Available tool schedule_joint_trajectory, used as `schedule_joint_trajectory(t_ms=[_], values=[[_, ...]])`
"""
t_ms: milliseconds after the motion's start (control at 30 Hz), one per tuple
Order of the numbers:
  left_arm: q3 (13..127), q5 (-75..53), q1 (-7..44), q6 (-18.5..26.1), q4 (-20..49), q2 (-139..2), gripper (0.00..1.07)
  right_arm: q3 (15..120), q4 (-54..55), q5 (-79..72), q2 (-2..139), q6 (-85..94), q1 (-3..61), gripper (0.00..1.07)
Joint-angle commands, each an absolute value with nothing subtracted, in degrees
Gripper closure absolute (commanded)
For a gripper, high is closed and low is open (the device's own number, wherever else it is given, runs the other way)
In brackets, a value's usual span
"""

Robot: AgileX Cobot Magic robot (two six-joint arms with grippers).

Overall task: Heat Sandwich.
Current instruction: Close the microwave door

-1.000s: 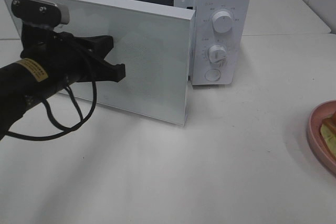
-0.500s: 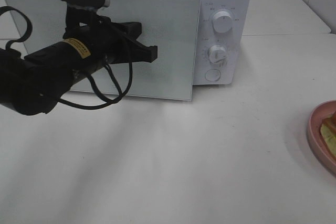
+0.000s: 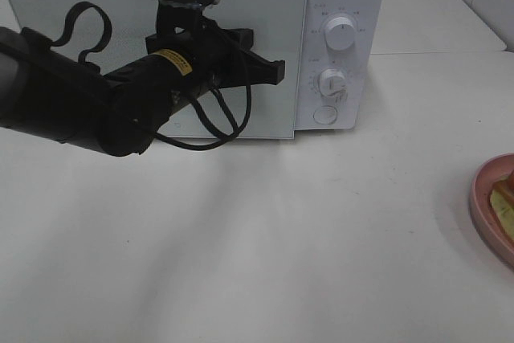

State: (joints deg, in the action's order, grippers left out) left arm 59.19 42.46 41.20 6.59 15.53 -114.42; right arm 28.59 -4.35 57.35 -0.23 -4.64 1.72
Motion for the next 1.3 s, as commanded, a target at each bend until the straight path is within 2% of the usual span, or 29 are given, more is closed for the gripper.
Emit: schedule_joint_trajectory(t_ms=[33,233,333,700,1133,1300], values=[[61.5,43.5,40.6,7.8,19.8,-114.8,1.07,28.5,-4.2,57.1,-1.8,-4.2,1.3,0.32],[65.1,42.1,40.6,11.5,23.1,-115.9,1.07,28.5,-4.2,57.1,-1.8,-4.2,1.3,0.32],[68.0,39.6,40.6,14.3,27.6,-117.1,1.07,28.5,-4.2,57.1,-1.8,-4.1,1.3,0.32],[68.2,35.0,40.6,14.7,28.1,-116.3,1.07,28.5,-4.2,57.1,-1.8,-4.1,1.3,0.32],[58.0,32.1,42.3,14.7,28.0,-108.2,1.07,28.5,-4.2,57.1,-1.8,-4.1,1.3,0.32],[57.4,20.7,42.3,14.9,27.1,-105.0,1.07,28.5,-4.2,57.1,-1.8,-4.1,1.3,0.32]])
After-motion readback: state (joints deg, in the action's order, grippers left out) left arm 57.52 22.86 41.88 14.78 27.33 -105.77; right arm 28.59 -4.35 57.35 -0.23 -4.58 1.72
